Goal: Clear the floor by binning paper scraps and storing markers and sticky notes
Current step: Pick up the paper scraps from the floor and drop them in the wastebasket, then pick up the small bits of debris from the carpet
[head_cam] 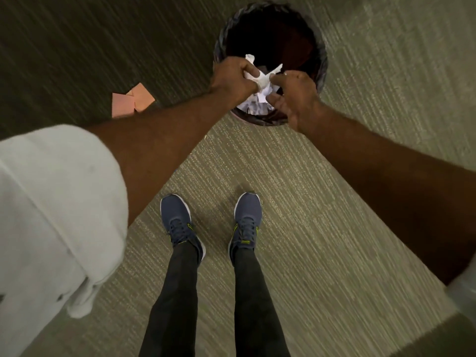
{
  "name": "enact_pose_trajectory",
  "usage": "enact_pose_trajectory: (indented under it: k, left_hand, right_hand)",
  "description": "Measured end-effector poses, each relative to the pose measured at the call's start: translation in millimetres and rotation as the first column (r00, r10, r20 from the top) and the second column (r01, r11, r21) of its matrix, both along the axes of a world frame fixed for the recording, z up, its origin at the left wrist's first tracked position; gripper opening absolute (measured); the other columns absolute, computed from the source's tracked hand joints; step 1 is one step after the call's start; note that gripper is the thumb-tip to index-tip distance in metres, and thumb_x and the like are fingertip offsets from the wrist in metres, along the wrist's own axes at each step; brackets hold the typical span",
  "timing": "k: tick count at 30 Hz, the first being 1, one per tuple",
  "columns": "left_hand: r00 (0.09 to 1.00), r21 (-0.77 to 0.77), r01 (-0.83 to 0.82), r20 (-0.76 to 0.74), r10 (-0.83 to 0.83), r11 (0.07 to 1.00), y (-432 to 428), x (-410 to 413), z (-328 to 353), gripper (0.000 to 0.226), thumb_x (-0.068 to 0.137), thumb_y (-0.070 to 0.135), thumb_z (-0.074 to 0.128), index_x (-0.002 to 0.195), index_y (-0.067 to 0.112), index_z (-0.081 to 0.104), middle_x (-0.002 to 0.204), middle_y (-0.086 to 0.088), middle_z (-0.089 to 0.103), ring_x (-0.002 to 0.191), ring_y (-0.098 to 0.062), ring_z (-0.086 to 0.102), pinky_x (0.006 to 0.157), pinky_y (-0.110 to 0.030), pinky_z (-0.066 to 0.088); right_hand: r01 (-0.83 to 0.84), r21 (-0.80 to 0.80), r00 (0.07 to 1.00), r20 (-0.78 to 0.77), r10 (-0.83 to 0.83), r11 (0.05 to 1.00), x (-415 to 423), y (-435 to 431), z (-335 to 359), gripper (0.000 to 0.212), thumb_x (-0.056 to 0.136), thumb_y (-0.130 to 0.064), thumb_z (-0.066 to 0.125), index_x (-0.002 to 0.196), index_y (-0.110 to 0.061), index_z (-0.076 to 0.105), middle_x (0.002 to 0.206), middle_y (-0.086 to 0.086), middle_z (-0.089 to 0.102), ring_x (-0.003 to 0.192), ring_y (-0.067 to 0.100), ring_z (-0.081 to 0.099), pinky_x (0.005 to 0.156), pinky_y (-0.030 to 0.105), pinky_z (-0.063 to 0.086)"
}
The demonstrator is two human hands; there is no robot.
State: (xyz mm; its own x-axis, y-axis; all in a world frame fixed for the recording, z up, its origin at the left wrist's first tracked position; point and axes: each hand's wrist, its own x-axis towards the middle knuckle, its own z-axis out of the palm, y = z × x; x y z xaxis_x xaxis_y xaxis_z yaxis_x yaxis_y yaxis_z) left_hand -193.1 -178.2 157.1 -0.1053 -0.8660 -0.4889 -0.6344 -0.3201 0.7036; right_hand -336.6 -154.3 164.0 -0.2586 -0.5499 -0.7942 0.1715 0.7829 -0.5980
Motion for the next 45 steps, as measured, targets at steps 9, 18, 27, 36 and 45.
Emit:
enact_pose_trajectory:
  k: [9, 18, 27, 36, 45]
  left_hand:
    - [0.987, 0.026, -0.001, -0.163, 0.006, 1.000, 7.0, -7.2, 5.1, 0.039, 0.087, 0.004, 0.066, 0.125, 0.011, 0.066, 0.117, -0.003, 0.063, 0.112, -0.013, 0.063, 0.095, -0.030, 0.057]
    - [0.909, 0.078, -0.171, -0.371, 0.188, 0.982, 24.6, 57.8, 4.4, 0.034, 0.091, -0.010, 0.060, 0.124, -0.009, 0.059, 0.107, -0.015, 0.063, 0.096, -0.015, 0.064, 0.088, -0.028, 0.059]
    - [0.918, 0.222, -0.368, -0.066, 0.391, 0.903, 118.8, 159.6, -73.2, 0.030, 0.091, -0.007, 0.063, 0.120, -0.013, 0.064, 0.118, -0.032, 0.066, 0.101, -0.024, 0.060, 0.104, -0.044, 0.052]
    - [0.892, 0.276, -0.444, 0.229, 0.391, 0.852, 185.8, 205.0, -180.5, 0.021, 0.092, 0.004, 0.064, 0.107, -0.005, 0.074, 0.115, -0.023, 0.072, 0.115, -0.034, 0.066, 0.106, -0.034, 0.049]
    - [0.859, 0.107, 0.055, 0.502, -0.101, 0.993, 179.8, 227.8, -240.9, 0.025, 0.098, 0.024, 0.055, 0.112, 0.010, 0.071, 0.109, -0.021, 0.070, 0.106, -0.040, 0.064, 0.090, -0.045, 0.052]
  right_hand:
    - [0.038, -0.010, 0.999, 0.019, -0.038, 0.999, -12.2, 17.7, -0.9, 0.076, 0.093, -0.011, 0.065, 0.157, -0.026, 0.025, 0.133, 0.004, 0.056, 0.091, 0.021, 0.072, 0.094, 0.043, 0.060]
    - [-0.195, -0.288, 0.943, -0.317, 0.098, 0.938, 19.3, 49.3, 18.5, 0.042, 0.097, -0.008, 0.059, 0.137, -0.014, 0.050, 0.117, 0.011, 0.065, 0.091, 0.021, 0.074, 0.075, 0.035, 0.065]
    - [-0.580, -0.251, 0.769, -0.484, 0.418, 0.775, 106.6, 107.3, -49.7, 0.013, 0.090, -0.008, 0.064, 0.099, -0.012, 0.073, 0.090, 0.001, 0.074, 0.077, 0.008, 0.066, 0.075, 0.028, 0.059]
    - [-0.795, -0.045, 0.511, -0.587, 0.628, 0.604, 123.2, 116.6, -171.0, 0.024, 0.087, -0.008, 0.056, 0.097, -0.015, 0.077, 0.097, 0.006, 0.077, 0.085, 0.022, 0.072, 0.084, 0.040, 0.059]
    - [-0.958, 0.041, 0.175, -0.705, 0.688, 0.285, 116.9, 94.4, -251.8, 0.026, 0.095, -0.017, 0.055, 0.112, -0.018, 0.074, 0.111, 0.002, 0.071, 0.094, 0.012, 0.064, 0.084, 0.016, 0.044]
